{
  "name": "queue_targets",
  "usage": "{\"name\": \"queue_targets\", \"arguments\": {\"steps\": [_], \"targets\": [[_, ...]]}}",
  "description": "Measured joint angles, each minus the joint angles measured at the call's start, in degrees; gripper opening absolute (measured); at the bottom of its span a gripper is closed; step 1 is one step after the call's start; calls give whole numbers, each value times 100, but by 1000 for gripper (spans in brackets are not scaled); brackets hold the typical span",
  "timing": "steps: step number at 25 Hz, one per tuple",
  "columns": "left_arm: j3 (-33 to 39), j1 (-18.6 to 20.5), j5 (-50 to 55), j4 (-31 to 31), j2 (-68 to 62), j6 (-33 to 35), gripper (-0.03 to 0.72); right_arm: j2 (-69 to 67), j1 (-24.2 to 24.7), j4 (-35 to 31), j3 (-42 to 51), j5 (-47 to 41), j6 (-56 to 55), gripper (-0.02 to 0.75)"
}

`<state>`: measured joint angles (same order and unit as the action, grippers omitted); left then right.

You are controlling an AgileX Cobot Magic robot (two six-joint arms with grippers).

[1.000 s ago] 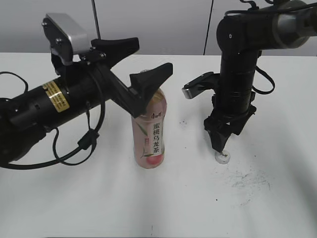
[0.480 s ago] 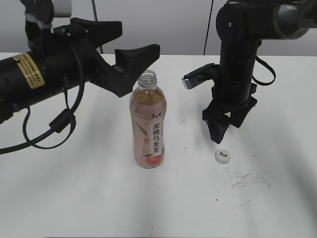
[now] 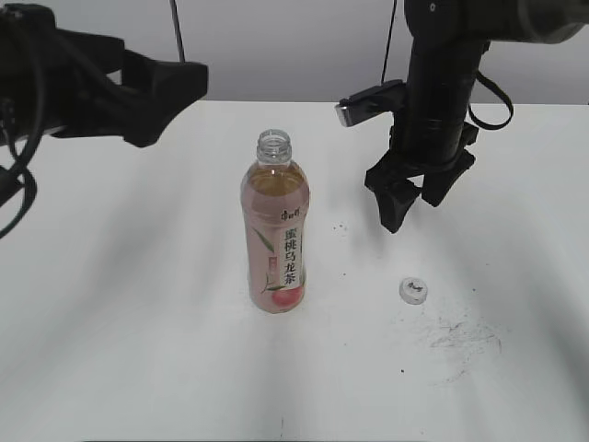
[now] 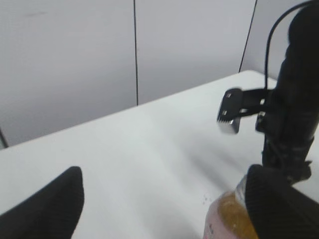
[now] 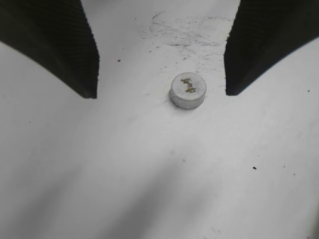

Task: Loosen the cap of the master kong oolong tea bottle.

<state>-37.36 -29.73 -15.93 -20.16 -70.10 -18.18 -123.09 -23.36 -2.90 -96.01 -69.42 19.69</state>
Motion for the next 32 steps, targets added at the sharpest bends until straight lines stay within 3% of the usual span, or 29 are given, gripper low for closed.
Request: {"name": "queue_targets", "arguments": {"steps": [7,16,22,25,32], "targets": [[0,0,2538,562,936,-7,586,417,4,-108,-6,-66,-491,585],[0,0,5490,736,3081,87,586,1523,4,-285,418,-60,-719,585],[0,0,7283,1214,4260,1047,585,2757,4,-298,1446,-60,-742,585],[0,0,8109,1278,4703,1183,585,3517,4,-300,2157,-60,-768,585],[0,0,8590,1704,5818,1294,585,5314,4,-325,3581,-65,-825,585]]}}
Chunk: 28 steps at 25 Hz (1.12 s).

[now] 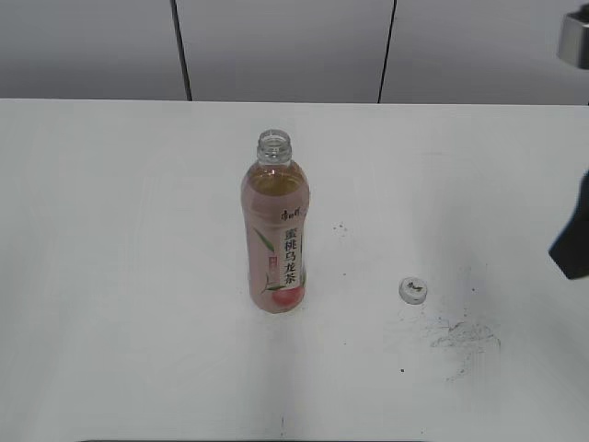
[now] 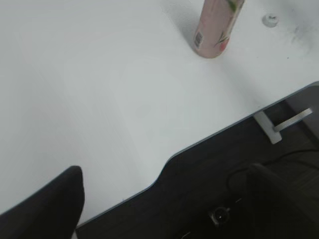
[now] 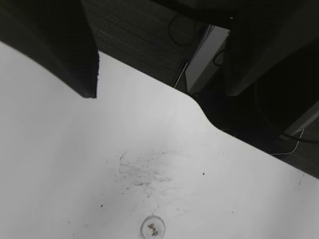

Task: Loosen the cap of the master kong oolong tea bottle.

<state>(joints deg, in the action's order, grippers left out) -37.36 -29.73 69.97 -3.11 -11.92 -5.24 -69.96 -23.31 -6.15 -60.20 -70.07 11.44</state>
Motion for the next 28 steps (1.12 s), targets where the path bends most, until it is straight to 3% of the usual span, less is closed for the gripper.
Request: {"name": "queue_targets", "arguments": {"steps": [4,10,17,22,28], "targets": [[0,0,6,230,551,252,585,1024,0,-25,688,0,-144,585],[0,0,-23,37,718,524,585,2771,0,-42,1586,-5,-191,585],[405,0,-878,97,718,524,576,4403,0,396,2607,333,-199,585],[473,0,-1120,274,701,524,571,5011,0,567,3065,612,-211,585],[473,0,-1115,-3,701,524,552,5068,0,546,3070,682,-228,585]]}}
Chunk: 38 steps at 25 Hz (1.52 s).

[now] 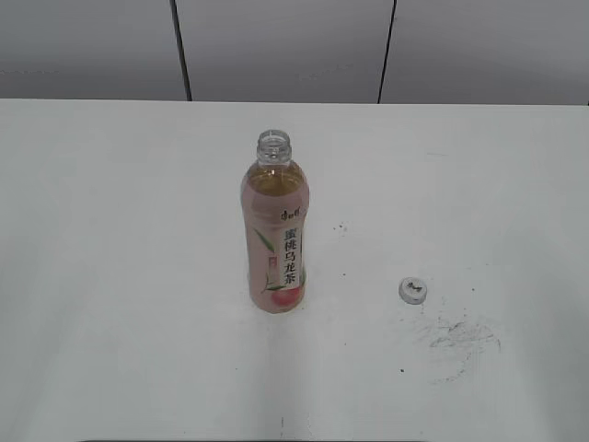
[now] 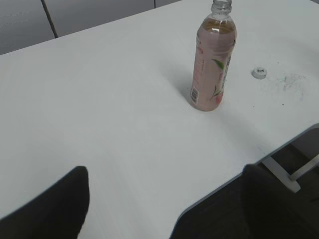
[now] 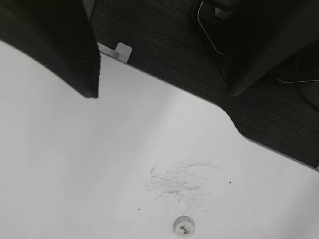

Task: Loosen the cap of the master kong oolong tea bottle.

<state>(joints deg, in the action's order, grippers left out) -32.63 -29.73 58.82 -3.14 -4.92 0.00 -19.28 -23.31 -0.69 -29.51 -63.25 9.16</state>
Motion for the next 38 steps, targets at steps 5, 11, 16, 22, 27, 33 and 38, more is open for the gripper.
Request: {"name": "queue_targets", "arguments": {"steps": [5,11,16,22,27,33,38], "targets": [[0,0,-19,-6,0,0,539,0,0,14,1,5,-100,585],[0,0,-47,-6,0,0,527,0,0,12,1,5,-112,585],[0,0,-47,-11,0,0,524,0,0,6,1,5,-118,585],[0,340,-47,-11,0,0,524,67,43,-4,6,11,-118,585],[0,1620,-47,-23,0,0,514,584,900,-10,6,20,-118,585],[0,2511,-51,-34,82,0,510,1528,1711,-4,6,27,-123,585],[0,2560,-51,-40,519,0,510,1962,1728,-4,12,38,-123,585]]}}
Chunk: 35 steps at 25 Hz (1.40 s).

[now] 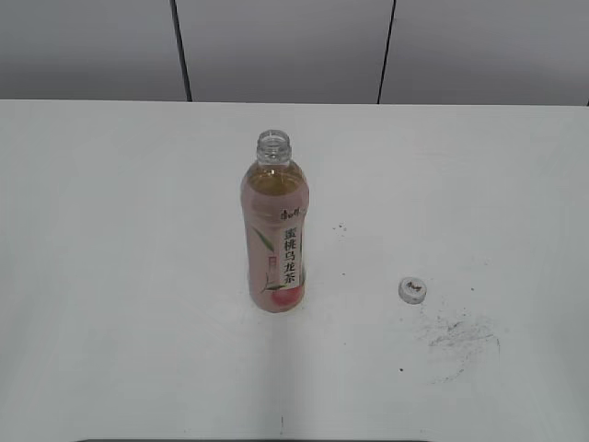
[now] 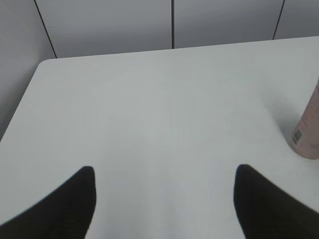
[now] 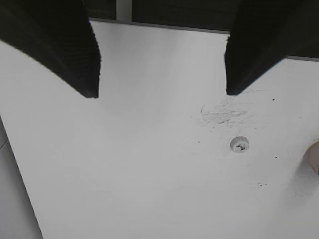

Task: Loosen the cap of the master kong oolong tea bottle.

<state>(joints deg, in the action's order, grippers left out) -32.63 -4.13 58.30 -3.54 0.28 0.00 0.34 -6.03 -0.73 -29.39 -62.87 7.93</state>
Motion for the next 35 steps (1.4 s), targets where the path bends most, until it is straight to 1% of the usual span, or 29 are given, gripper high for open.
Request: {"name": "queue_targets", "arguments": {"steps": [22,28,35], "targets": [[0,0,-5,-6,7,0,510,2,0,-1,0,0,0,585],[0,0,0,354,7,57,510,2,0,-1,0,0,0,585],[32,0,6,320,7,79,510,2,0,-1,0,0,0,585]]}}
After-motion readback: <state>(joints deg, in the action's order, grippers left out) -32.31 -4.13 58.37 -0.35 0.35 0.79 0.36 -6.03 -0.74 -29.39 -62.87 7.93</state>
